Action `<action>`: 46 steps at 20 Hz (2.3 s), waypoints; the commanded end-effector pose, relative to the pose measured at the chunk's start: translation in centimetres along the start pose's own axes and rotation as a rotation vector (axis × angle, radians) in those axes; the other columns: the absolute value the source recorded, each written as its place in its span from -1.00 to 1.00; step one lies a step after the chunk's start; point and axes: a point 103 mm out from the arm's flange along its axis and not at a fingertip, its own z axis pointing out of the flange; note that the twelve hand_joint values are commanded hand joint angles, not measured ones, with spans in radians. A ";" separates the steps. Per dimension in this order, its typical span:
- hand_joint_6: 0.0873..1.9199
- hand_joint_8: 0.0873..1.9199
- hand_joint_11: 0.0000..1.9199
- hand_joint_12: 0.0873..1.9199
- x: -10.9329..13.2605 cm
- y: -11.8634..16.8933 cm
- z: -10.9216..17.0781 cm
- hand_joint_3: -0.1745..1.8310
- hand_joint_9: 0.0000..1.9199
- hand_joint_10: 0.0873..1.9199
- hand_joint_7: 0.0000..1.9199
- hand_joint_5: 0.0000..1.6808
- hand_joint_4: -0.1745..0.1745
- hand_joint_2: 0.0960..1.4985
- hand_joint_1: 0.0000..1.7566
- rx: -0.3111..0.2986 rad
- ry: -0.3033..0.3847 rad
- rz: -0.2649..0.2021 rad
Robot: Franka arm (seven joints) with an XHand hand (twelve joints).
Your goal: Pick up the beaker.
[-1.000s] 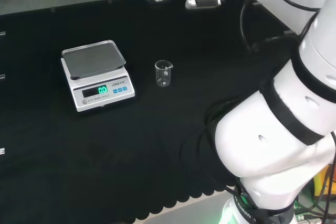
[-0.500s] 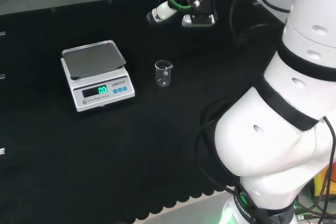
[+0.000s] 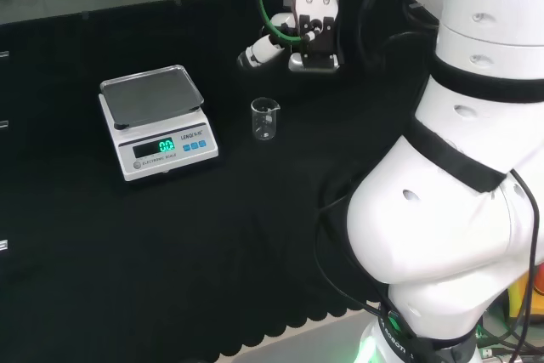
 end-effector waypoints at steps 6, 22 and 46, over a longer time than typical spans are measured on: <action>-1.00 -0.40 -0.96 0.57 0.2 3.0 3.7 -0.91 -1.00 -0.26 -1.00 -0.77 -0.39 0.27 -0.53 0.062 0.044 0.052; -1.00 -0.36 -0.95 0.57 0.9 3.0 8.0 -0.92 -1.00 -0.22 -1.00 -0.78 -0.39 0.24 -0.51 0.139 0.035 0.089; -0.71 -0.15 0.30 -0.22 1.9 5.1 8.7 -1.00 0.16 -0.56 -0.33 -0.32 -0.88 0.33 -0.02 -0.037 -0.138 0.176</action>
